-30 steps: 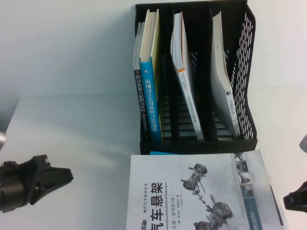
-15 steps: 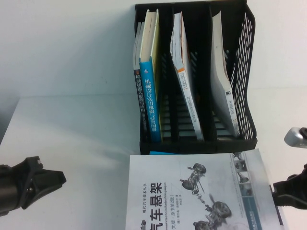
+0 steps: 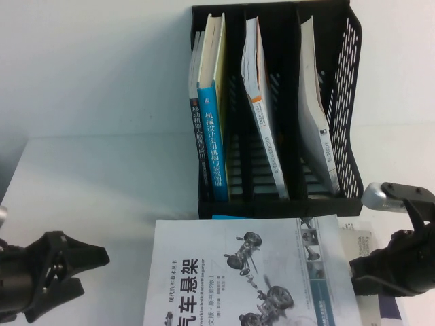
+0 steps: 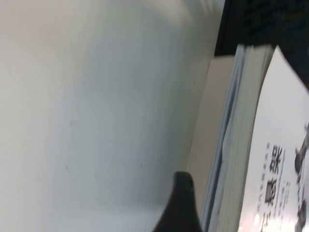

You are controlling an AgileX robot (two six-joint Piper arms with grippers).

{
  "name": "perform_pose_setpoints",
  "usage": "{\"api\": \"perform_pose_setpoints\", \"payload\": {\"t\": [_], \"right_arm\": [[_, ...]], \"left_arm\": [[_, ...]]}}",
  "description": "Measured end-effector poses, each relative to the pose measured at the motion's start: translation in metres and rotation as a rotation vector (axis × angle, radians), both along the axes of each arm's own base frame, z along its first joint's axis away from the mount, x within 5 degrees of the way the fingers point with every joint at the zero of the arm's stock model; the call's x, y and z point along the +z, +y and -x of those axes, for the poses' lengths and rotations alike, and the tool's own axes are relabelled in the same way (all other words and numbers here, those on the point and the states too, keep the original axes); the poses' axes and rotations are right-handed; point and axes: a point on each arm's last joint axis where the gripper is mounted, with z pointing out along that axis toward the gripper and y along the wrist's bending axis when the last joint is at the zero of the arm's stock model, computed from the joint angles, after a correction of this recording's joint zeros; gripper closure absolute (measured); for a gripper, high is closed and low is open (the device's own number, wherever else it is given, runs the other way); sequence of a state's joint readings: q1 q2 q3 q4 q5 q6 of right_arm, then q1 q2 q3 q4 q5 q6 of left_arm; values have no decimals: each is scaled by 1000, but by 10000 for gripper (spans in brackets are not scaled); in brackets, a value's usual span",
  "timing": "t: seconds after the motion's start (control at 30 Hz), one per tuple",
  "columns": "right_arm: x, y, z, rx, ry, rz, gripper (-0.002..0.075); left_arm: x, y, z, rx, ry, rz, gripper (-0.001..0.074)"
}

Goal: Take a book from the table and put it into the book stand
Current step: Push book with right arm

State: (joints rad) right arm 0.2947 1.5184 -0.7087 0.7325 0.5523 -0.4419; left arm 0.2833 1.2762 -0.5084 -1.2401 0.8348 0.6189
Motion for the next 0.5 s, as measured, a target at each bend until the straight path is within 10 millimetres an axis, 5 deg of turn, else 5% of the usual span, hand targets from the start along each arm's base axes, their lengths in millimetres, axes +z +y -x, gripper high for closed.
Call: {"api": "perform_pose_setpoints", "payload": {"t": [0.5], "right_arm": [[-3,16,2,17,14,-35,728]], "left_arm": [[-44,-23,-20,-116,134,113,145]]}}
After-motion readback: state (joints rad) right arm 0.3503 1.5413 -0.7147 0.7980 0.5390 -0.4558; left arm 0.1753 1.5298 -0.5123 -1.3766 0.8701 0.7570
